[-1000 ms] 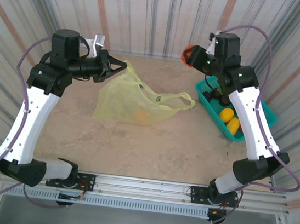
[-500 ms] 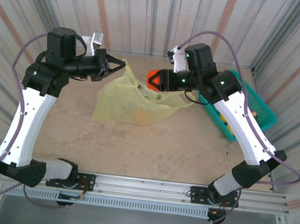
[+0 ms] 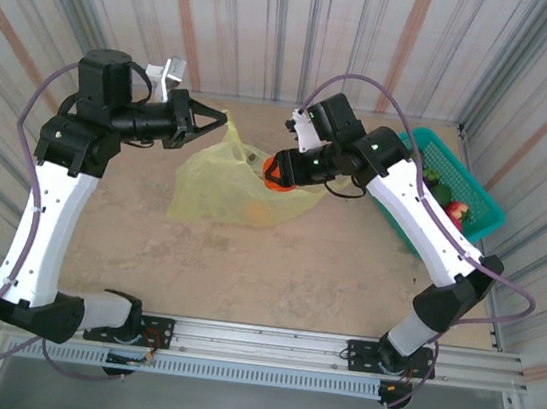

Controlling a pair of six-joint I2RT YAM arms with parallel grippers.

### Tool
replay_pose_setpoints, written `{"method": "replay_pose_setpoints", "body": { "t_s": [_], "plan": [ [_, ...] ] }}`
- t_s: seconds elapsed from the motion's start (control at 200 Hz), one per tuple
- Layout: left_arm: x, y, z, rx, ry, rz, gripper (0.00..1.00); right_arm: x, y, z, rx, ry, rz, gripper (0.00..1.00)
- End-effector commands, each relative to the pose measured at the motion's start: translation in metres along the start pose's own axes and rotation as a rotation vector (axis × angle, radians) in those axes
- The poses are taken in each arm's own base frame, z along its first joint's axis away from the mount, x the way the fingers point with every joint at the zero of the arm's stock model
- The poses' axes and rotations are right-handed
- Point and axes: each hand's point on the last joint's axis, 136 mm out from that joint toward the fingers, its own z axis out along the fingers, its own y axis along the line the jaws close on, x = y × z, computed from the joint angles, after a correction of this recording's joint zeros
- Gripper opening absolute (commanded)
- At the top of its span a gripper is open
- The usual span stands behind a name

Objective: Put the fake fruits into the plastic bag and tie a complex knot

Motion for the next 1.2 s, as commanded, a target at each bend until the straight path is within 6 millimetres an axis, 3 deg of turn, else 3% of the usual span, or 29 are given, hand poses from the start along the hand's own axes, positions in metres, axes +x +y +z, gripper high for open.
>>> {"method": "replay_pose_setpoints", "body": {
  "t_s": [0.0, 0.25, 0.561, 0.796, 0.927, 1.192],
  "plan": [
    [0.002, -0.028, -0.008, 0.099, 0.025, 0.071, 0.0, -0.007, -0.01, 0.008, 0.047, 0.012, -0.018, 0.63],
    [-0.003, -0.03, -0.002, 0.129, 0.064, 0.114, 0.0, -0.033, -0.011, 0.03, -0.047, -0.006, 0.025, 0.64],
    [-0.011, -0.028, 0.005, 0.127, 0.065, 0.107, 0.0, -0.017, 0.036, 0.073, -0.156, 0.08, -0.035, 0.67],
    [-0.012, -0.017, 0.007, 0.089, 0.056, 0.092, 0.0, -0.016, 0.049, 0.115, -0.171, 0.1, 0.011, 0.94],
    [-0.011, -0.005, 0.001, 0.038, 0.038, 0.069, 0.0, -0.022, 0.039, 0.111, -0.125, 0.074, 0.013, 0.96],
    [-0.011, 0.02, -0.011, -0.037, -0.014, -0.007, 0.0, -0.039, 0.015, 0.074, -0.145, 0.031, 0.056, 0.9]
  ]
}}
